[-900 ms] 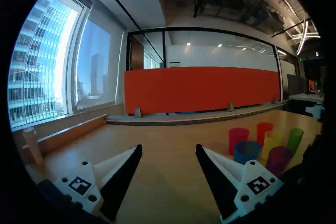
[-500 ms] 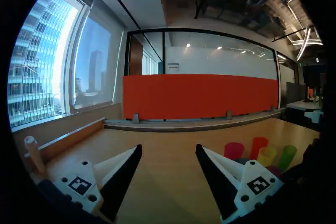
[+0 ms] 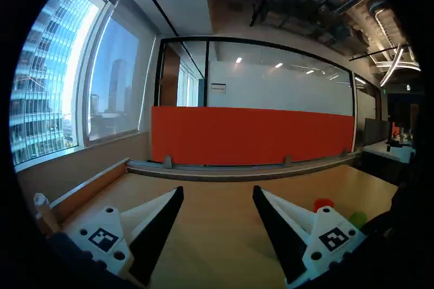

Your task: Pour water

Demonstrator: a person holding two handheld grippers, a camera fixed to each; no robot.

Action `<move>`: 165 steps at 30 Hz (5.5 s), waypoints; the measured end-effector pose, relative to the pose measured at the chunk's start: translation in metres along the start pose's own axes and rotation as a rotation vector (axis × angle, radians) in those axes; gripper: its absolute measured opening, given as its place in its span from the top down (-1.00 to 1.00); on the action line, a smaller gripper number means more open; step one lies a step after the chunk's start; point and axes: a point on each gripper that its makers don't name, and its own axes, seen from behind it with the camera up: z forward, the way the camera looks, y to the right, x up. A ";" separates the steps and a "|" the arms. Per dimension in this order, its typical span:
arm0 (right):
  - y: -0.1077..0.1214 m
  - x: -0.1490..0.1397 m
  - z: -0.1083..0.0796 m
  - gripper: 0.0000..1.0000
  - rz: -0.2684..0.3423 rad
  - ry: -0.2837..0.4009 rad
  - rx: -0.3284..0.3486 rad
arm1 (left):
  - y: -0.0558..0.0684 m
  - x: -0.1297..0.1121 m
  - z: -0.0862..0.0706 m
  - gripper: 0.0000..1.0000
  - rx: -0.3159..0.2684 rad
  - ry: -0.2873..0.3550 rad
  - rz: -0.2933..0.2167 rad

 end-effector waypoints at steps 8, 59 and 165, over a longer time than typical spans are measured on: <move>0.005 0.030 -0.001 -1.00 -0.010 -0.001 -0.003 | 0.006 0.043 -0.003 -0.90 -0.037 0.017 0.019; -0.100 0.048 -0.029 -1.00 -0.065 -0.053 0.531 | 0.122 0.051 -0.024 -0.90 -0.614 -0.063 0.020; -0.123 -0.226 -0.028 -1.00 -0.250 -0.667 0.702 | 0.173 -0.223 0.044 -0.91 -0.791 -0.640 0.264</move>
